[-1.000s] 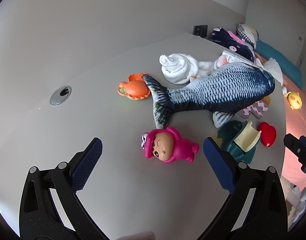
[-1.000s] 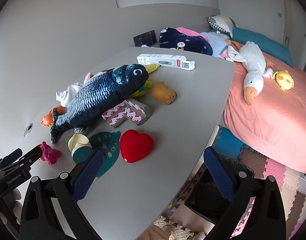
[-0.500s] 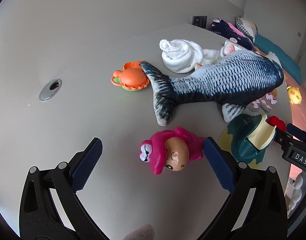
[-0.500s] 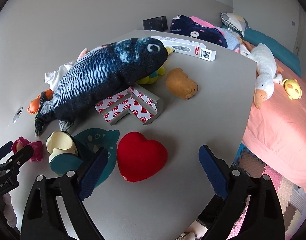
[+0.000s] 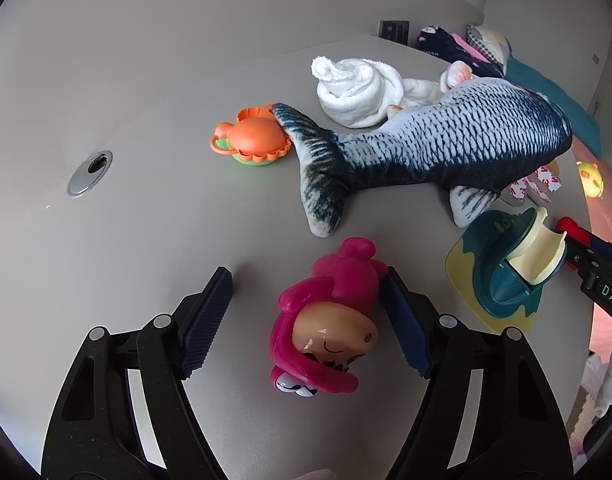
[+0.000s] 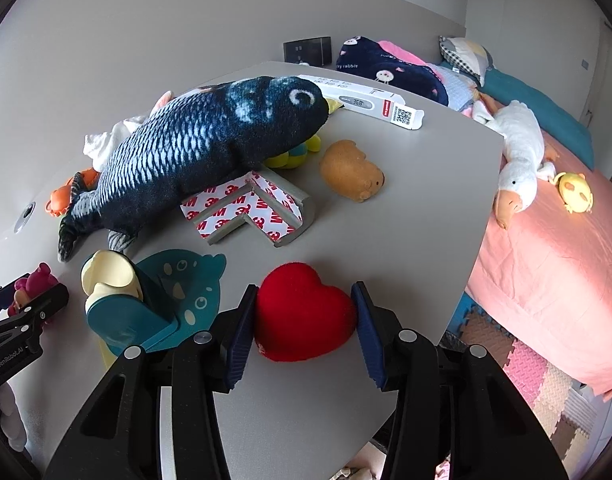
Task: Collect trash
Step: 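Grasp the pink doll with the left tool while the right tool grasps the red heart, then carry doll and heart down to the black bin and open both tools, then move both open tools back up over the table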
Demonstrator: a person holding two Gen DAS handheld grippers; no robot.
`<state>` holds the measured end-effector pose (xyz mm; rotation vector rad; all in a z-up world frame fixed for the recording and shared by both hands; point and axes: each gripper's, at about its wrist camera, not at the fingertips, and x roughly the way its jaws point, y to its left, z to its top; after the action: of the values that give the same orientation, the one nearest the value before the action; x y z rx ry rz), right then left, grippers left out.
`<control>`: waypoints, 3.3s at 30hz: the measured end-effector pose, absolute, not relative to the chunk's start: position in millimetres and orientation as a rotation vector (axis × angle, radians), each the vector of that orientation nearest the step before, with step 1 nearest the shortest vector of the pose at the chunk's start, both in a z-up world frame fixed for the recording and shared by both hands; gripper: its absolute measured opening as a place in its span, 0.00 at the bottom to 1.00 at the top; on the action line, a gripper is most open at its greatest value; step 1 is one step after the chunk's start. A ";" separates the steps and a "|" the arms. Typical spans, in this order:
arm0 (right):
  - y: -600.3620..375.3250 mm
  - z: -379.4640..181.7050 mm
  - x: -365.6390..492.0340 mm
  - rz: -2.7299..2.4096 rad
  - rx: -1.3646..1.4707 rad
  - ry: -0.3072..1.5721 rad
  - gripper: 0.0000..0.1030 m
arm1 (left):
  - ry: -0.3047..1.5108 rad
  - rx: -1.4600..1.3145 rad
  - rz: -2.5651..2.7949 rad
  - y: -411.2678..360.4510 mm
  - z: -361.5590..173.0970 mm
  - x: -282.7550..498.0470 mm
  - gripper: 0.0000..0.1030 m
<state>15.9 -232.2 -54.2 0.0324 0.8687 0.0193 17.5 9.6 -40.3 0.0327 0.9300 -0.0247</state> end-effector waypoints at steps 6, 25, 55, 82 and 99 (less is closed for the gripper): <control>-238.2 -44.6 6.1 0.038 0.064 0.853 0.47 | 0.919 0.053 -0.081 4.0 -37.5 4.5 0.39; -295.8 -21.1 -34.7 0.011 0.155 0.803 0.47 | 0.864 -0.015 -0.207 -53.3 0.3 -32.6 0.39; -490.0 -30.7 -101.2 -0.374 0.339 0.778 0.47 | 0.914 0.196 -0.641 -294.4 -5.3 -41.9 0.39; -536.1 -41.8 -98.0 -0.508 0.425 0.769 0.80 | 0.866 0.105 -0.619 -302.2 -12.0 -31.7 0.91; -459.4 -35.4 -61.8 -0.345 0.341 0.802 0.80 | 0.809 0.076 -0.499 -221.3 3.5 -24.6 0.92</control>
<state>-61.8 -459.4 -35.4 0.3409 0.8018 -0.3451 -24.6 -221.3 3.5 0.0760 0.8094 -0.4988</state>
